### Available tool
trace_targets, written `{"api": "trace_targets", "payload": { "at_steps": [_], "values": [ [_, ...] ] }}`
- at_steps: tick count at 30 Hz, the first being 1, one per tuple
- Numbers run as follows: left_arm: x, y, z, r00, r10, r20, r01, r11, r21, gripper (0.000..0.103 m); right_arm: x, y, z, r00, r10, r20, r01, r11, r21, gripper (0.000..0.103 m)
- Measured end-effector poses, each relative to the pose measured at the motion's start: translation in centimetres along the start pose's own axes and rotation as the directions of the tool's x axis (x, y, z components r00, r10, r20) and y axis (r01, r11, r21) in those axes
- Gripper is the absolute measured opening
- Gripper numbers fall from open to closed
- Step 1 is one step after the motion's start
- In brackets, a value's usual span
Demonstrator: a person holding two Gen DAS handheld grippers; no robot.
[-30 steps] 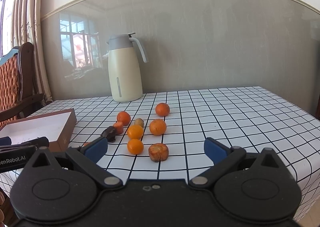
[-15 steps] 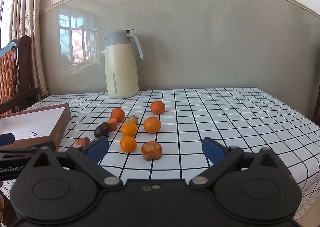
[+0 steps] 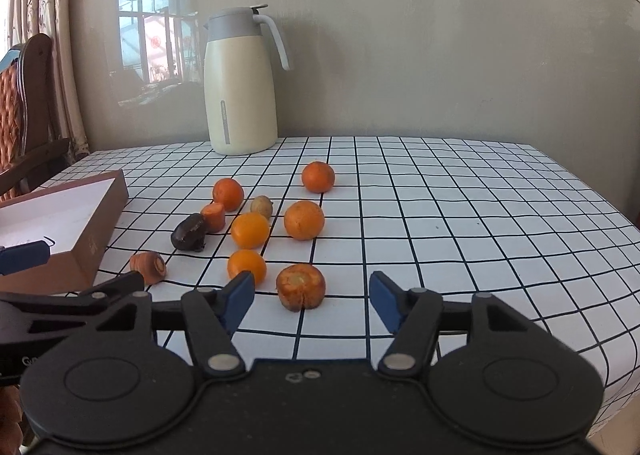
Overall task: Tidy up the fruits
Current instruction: 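Grasp the orange carrot piece with the left tool while the right tool grasps a brownish tangerine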
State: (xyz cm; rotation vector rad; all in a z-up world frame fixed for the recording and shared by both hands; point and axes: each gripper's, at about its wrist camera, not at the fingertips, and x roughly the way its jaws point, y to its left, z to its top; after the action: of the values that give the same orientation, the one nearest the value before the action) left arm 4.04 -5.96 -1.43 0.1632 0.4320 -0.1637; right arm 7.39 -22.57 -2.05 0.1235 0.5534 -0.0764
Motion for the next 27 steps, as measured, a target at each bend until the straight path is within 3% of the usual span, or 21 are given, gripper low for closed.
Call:
{"api": "trace_targets", "payload": {
  "at_steps": [3,6,13,16,20,22,27],
  "values": [
    [1.2,-0.3,0.1,1.000,0.000,-0.009,0.000,1.000,0.012,0.102,1.1,-0.2,0.3,1.000,0.002,-0.023,-0.001,1.000,0.006,0.044],
    [2.4,-0.1,0.2,0.999,-0.024,-0.044,0.023,1.000,-0.014,0.082,2.0,-0.4,0.3,0.999,-0.003,-0.037,0.003,1.000,0.015,0.044],
    [4.2,-0.6,0.0,0.997,-0.009,-0.074,0.007,0.999,-0.037,0.079,3.3,-0.6,0.4,0.999,-0.014,-0.043,0.016,0.999,0.036,0.044],
    [5.1,-0.5,-0.2,0.995,-0.008,-0.098,0.003,0.999,-0.052,0.059,3.8,-0.6,0.4,0.999,-0.008,-0.053,0.011,0.999,0.045,0.043],
    [5.9,-0.3,-0.4,0.994,-0.010,-0.105,0.004,0.998,-0.066,0.056,4.2,-0.4,0.4,0.999,0.001,-0.050,0.001,0.999,0.049,0.042],
    [6.1,-0.5,-0.4,0.994,-0.010,-0.109,0.003,0.998,-0.062,0.051,4.5,-0.3,0.4,0.998,0.009,-0.061,-0.006,0.999,0.049,0.037],
    [6.4,-0.7,-0.5,0.994,-0.012,-0.109,0.004,0.997,-0.074,0.049,4.8,-0.3,0.2,0.996,0.039,-0.077,-0.033,0.996,0.077,0.029]
  ]
}}
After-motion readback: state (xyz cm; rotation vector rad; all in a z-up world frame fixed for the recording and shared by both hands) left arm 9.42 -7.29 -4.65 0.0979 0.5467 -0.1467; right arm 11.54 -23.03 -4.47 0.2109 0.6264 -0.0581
